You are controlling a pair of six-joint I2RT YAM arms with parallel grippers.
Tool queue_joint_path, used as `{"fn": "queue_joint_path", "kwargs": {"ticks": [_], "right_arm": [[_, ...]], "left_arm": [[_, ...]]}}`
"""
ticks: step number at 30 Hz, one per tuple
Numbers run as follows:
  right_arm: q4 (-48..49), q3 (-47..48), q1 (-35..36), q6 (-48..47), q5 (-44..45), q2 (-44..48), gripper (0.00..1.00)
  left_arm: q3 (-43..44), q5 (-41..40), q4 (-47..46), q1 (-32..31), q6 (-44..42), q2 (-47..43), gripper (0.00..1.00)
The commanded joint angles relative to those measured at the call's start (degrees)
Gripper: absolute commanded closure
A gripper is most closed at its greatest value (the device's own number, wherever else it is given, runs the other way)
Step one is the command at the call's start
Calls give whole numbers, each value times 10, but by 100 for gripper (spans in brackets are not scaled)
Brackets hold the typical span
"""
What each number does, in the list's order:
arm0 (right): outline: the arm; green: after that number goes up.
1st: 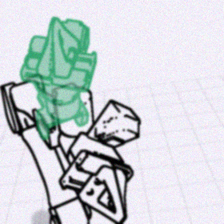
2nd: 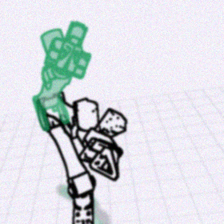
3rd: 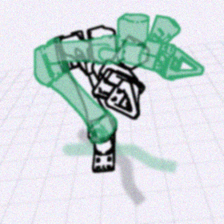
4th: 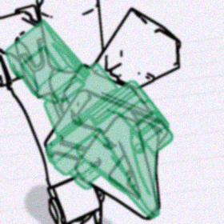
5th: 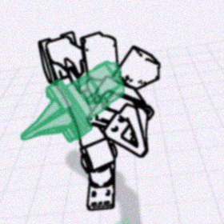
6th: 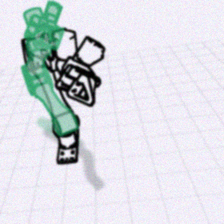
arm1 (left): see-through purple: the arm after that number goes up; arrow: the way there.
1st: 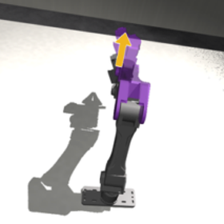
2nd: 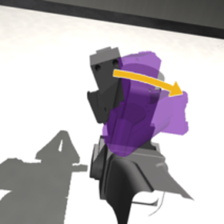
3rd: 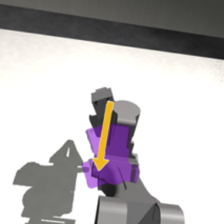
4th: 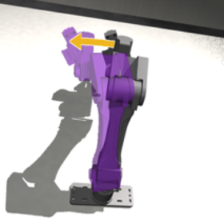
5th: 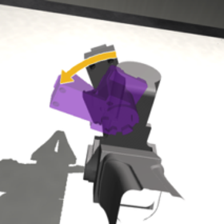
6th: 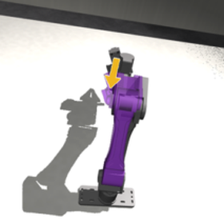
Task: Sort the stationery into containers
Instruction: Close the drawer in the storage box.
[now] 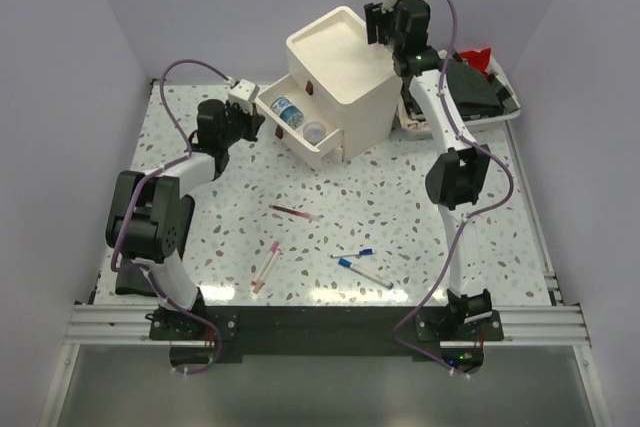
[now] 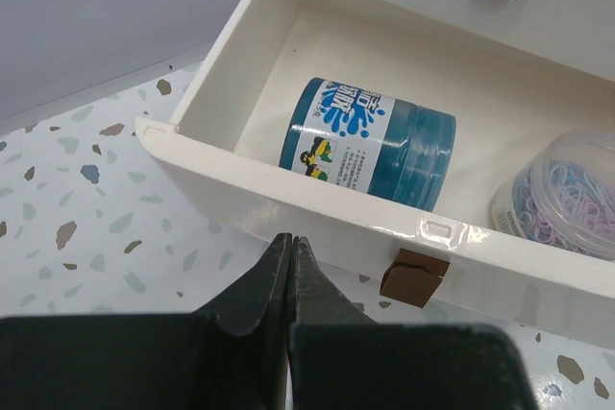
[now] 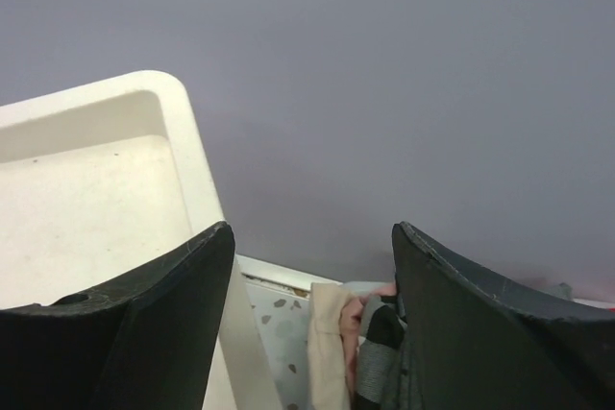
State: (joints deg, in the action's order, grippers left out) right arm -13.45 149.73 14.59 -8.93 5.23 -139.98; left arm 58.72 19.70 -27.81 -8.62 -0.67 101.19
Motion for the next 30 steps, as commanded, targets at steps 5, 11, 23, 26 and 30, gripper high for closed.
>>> {"fn": "queue_joint_path", "kwargs": {"ticks": [5,11,23,26,30], "right_arm": [[6,-7,-5,32,-87,88,25],[-46,-29,-7,22,-102,88,23],[-95,-49,-9,17,-124,71,29],[-96,-49,-8,15,-142,66,43],[-105,-45,-8,2,-170,59,74]], "left_arm": [[25,13,-5,4,-6,-4,100],[15,15,0,4,-7,-13,100],[-8,11,-9,4,-10,-19,100],[-7,7,-13,4,-12,-13,100],[2,4,-24,6,-16,1,100]]}}
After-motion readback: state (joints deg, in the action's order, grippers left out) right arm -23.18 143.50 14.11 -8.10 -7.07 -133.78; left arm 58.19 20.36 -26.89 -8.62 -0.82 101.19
